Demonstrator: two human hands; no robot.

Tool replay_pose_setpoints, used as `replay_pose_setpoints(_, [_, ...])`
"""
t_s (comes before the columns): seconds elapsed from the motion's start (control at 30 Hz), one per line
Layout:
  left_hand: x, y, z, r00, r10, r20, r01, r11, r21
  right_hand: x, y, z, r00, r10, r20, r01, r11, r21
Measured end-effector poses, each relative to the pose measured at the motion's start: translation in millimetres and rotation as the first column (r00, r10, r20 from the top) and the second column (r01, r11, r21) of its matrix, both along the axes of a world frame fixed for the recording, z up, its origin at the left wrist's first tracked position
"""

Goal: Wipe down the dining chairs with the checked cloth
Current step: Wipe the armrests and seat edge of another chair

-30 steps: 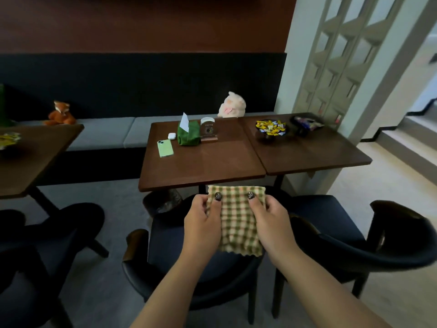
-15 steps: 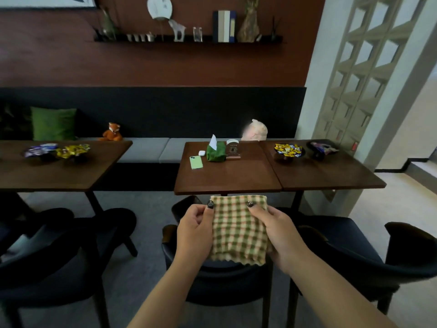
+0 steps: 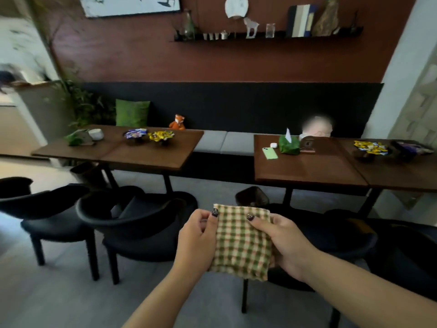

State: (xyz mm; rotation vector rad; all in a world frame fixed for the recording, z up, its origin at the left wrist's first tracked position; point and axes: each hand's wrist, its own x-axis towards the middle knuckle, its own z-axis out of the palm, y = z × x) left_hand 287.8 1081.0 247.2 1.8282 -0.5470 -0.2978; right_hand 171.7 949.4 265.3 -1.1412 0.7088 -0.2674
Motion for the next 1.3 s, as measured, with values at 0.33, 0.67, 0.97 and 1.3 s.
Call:
replay_pose_setpoints(0.33, [81, 109, -33, 0.991, 0.08, -0.104, -0.072, 0.994, 0.086, 109, 97, -45, 0.988, 0.062, -0.143, -0.049, 0.995, 0.09])
replay_pose_setpoints(0.67, [196, 62, -67, 0.966, 0.124, -0.227, -0.091, 0.985, 0.149, 212, 20, -96, 0.962, -0.224, -0.158, 0.225, 0.974, -0.015])
replay_pose_setpoints(0.97, [314, -26, -100, 0.925, 0.211, -0.318, -0.172, 0.974, 0.146, 333, -48, -124, 0.962, -0.24, -0.13, 0.19, 0.931, -0.311])
replay_pose_setpoints(1.3, [438, -26, -204, 0.971, 0.152, -0.185, -0.053, 0.89, 0.454, 463, -34, -212, 0.957, -0.17, -0.235, 0.028, 0.862, -0.506])
